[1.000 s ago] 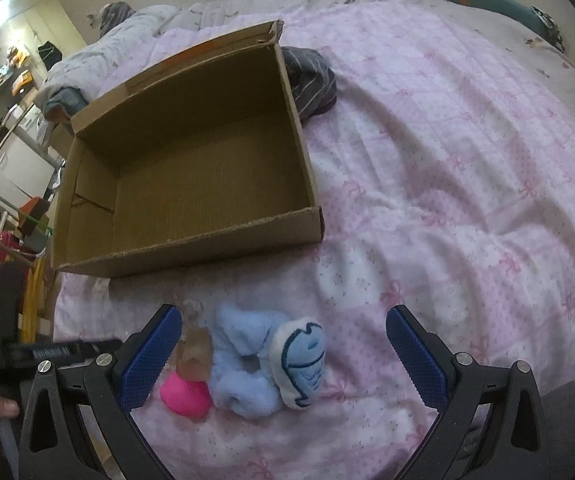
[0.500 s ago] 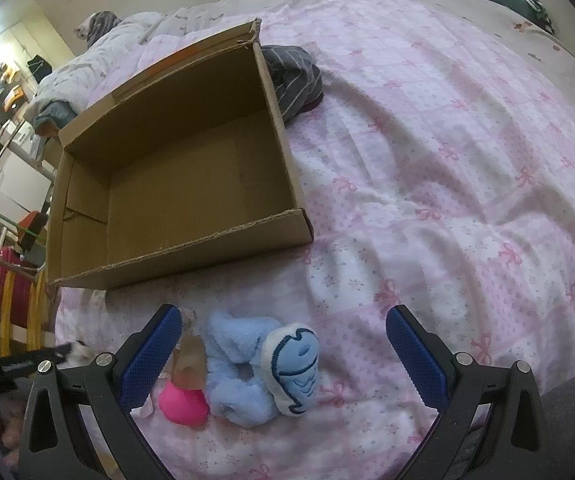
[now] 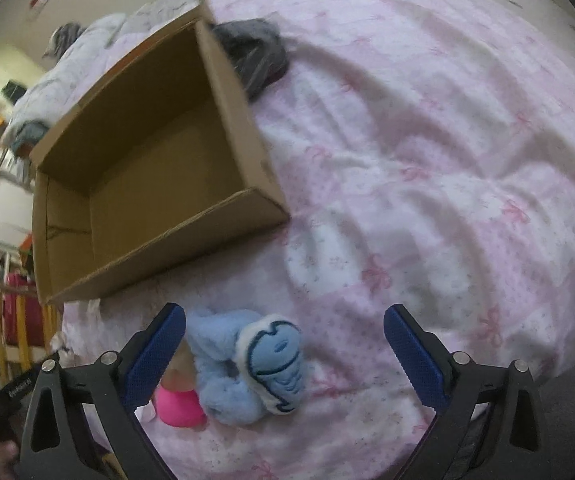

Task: Organize soft objects
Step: 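Grasp the light-blue plush slipper with the right gripper while the left gripper grasps the white cloth, then carry the blue slipper and white cloth into the box with both grippers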

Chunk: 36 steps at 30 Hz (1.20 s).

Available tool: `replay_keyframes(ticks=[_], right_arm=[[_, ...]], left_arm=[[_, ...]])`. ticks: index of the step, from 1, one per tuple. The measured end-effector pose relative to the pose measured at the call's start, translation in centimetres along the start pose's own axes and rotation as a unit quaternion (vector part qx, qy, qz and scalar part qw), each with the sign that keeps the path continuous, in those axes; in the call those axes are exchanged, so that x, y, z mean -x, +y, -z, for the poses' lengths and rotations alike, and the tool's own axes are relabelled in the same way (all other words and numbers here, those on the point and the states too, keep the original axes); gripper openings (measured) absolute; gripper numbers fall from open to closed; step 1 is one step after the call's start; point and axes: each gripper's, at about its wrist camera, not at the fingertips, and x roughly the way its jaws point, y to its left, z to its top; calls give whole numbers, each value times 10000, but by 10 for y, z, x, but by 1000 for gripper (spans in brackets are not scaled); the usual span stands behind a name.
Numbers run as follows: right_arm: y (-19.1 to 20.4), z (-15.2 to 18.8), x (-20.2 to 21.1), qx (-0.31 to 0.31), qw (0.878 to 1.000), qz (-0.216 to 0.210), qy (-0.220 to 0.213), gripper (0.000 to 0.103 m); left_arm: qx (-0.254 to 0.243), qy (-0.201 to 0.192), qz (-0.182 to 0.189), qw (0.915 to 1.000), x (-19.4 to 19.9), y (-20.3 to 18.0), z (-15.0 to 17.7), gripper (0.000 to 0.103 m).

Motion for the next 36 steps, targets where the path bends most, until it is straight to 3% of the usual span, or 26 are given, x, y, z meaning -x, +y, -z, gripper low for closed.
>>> replay_keyframes(ticks=[2,7,14,22,29,30,31,33,34,36], right_arm=[[14,4,-6,301,9995,35,90,103],[46,24,-23,1351,9882,591,404,103],[63,45,-51,2023,9689,1018,994,103],[93,61,-65,2501,9569,1098,984,103],[115,66,-86,2897,9407,1567,815,103],[119,67,-87,2962,9394,1564,729,98],[126,69,-84,3009,9390,1532,658,80],[132,69,-81,2961,9419,1442,661,70],[135,68,-81,2928,9435,1399,670,60],[134,66,-78,2811,9484,1290,698,53]], left_arm=[[-50,-37,-19,10000,1,-2,1,14],[84,-37,55,9999,2,5,1,14],[173,58,110,9998,-3,6,0,14],[244,125,95,9996,-6,8,1,14],[233,74,45,9997,-5,7,1,14],[234,74,40,9997,-5,7,1,14],[235,72,39,9997,-5,7,1,14],[239,60,40,9997,-5,7,1,14],[238,42,34,9997,-4,7,1,14],[235,9,22,9997,-3,7,1,14]])
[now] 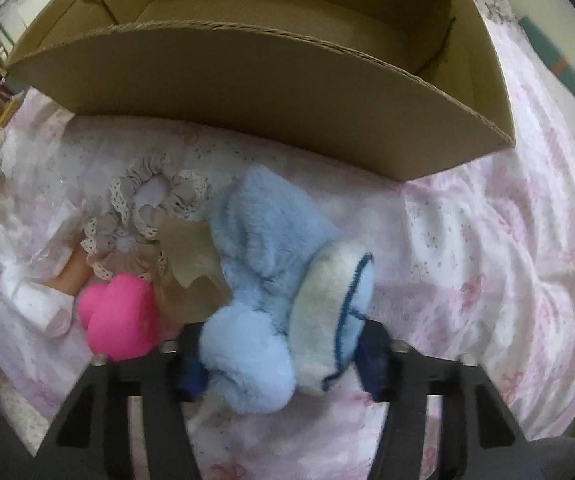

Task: Organize soft objects
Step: 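Carry the blue slipper and white cloth into the box with both grippers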

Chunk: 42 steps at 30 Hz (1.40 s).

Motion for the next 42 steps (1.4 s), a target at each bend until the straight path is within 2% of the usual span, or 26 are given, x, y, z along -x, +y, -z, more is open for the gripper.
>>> replay_keyframes(ticks=[1,5,9,15,22,24,28,34,36,38,40,42], right_arm=[[0,-1,2,-72,10000,-52,-12,48],[-15,-1,14,-387,9988,-295,-84,42],[-32,-2,33,-660,9952,-542,-471,41],[-48,10,65,-1033,9836,-1088,-999,41],[-52,31,89,-989,9785,-1331,-1224,41],[-71,42,88,-937,9772,-1383,-1311,41],[-67,46,98,-824,9737,-1446,-1553,41],[-75,48,106,-968,9663,-1572,-1794,41],[-78,51,110,-1021,9631,-1636,-1875,41],[-81,48,114,-1122,9598,-1785,-1854,41],[-81,36,122,-1058,9605,-1907,-1727,42],[-81,24,140,-871,9631,-1776,-1825,41]], left_arm=[[4,-20,1,10000,1,0,0,14],[-54,-124,-113,9998,4,0,1,14],[-63,-202,-190,9996,5,3,1,14],[-178,-405,-326,9985,14,0,9,14],[-309,-546,-368,9974,21,-6,21,14],[-353,-545,-398,9971,21,-7,25,14],[-287,-598,-316,9973,25,-5,29,14],[-212,-917,-328,9950,42,-3,35,14],[-155,-779,-296,9964,46,-2,36,14],[47,-518,-169,9985,57,2,33,14],[70,-645,-212,9977,79,-2,24,14],[109,-789,-234,9966,98,-5,10,14]])
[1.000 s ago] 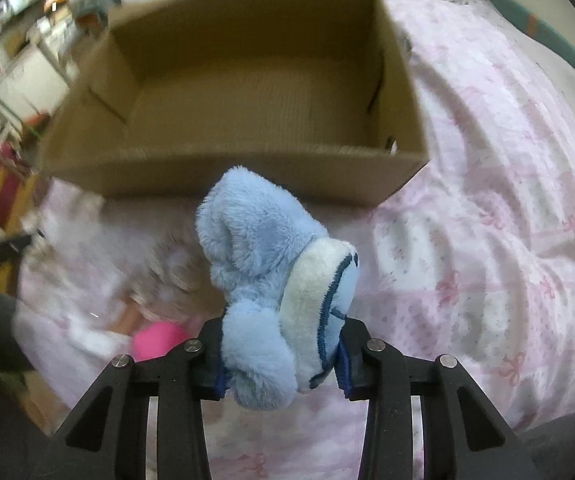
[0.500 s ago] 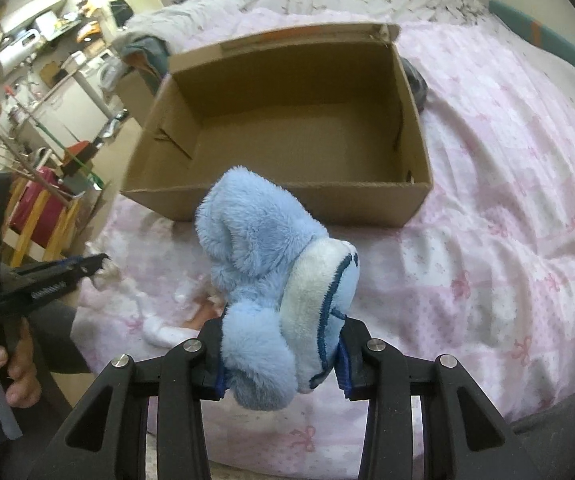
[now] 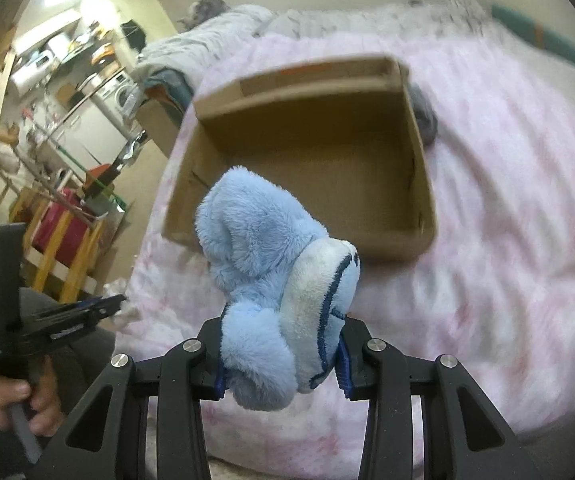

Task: Organize soft objects
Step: 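Carry the blue slipper and white cloth into the box with both grippers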

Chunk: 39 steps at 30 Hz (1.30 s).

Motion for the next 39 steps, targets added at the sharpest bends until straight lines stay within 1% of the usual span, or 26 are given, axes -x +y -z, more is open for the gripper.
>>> replay_keyframes(ticks=[2,4,7,8,14,18,20,25,27,33,37,39], right_arm=[[6,-21,11,116,9999,-15,-80,41],[8,-40,18,137,9997,-15,-179,42],[9,-60,19,102,9997,-7,-220,42],[9,-65,18,106,9998,-20,-196,42],[10,-86,14,154,9993,25,-340,42],[0,-99,4,30,9993,47,-371,42],[-5,-105,-4,-9,9994,50,-337,42],[-17,-113,-29,-37,9996,176,-224,42],[-22,-114,-42,-58,9996,220,-149,42],[-34,-114,-72,-165,9992,366,-74,42],[-33,-110,-89,-116,9988,472,-8,43],[-32,-109,-94,-72,9988,491,19,43]], left_arm=[[60,-230,44,9997,15,-4,-20,14],[37,-403,8,9992,24,-10,-37,14],[-149,-559,-109,9983,28,-17,-53,14],[-182,-577,-88,9981,28,-19,-58,14],[-413,-649,-45,9970,15,-32,-89,14],[-779,-811,-60,9936,-2,-49,-104,14],[-881,-783,-37,9930,-14,-56,-111,14],[-877,-619,50,9942,-48,-70,-123,14],[-915,-578,80,9941,-60,-75,-123,14],[-1072,-449,9,9932,-91,-89,-122,14],[-1110,-466,-59,9927,-105,-94,-119,14],[-1113,-376,-101,9930,-114,-96,-117,14]])
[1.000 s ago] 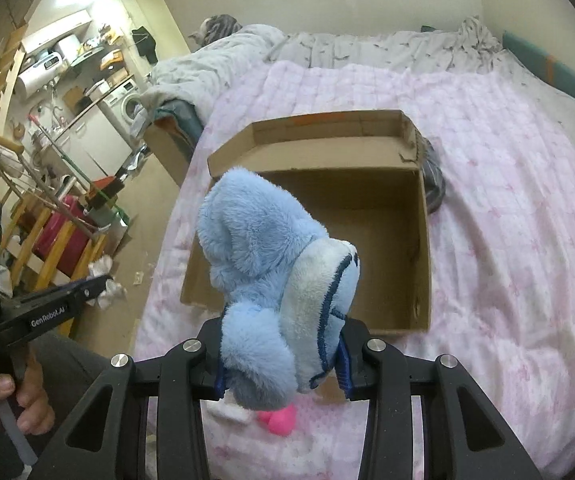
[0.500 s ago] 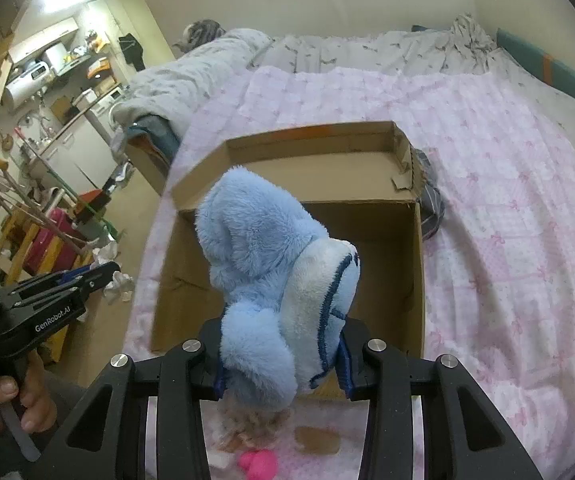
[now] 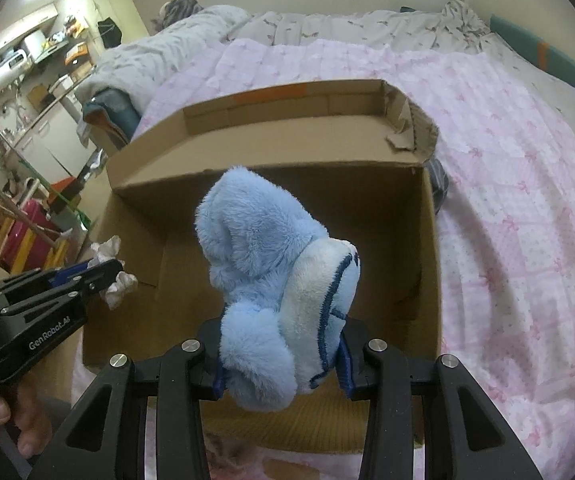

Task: Organize soft objects
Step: 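Carry the blue slipper and white cloth into the box with both grippers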

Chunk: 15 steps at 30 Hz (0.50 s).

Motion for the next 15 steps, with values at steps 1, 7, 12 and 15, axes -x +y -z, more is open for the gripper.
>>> replay_keyframes(ticks=[1,7,12,15], right_arm=[[0,1,-2,3,10000,-39,-11,43],[0,0,-9,-69,9999,-81,121,44],[-6,4,-15,-86,9996,-84,245,44],[-10,4,-21,38,9995,56,317,44]], left_arm=[[16,43,-6,10000,-3,1,2,14],[215,140,-165,9995,-13,-1,4,14],[329,-33,-182,9993,-13,-1,7,14],[310,-123,-370,9988,-15,0,12,14]])
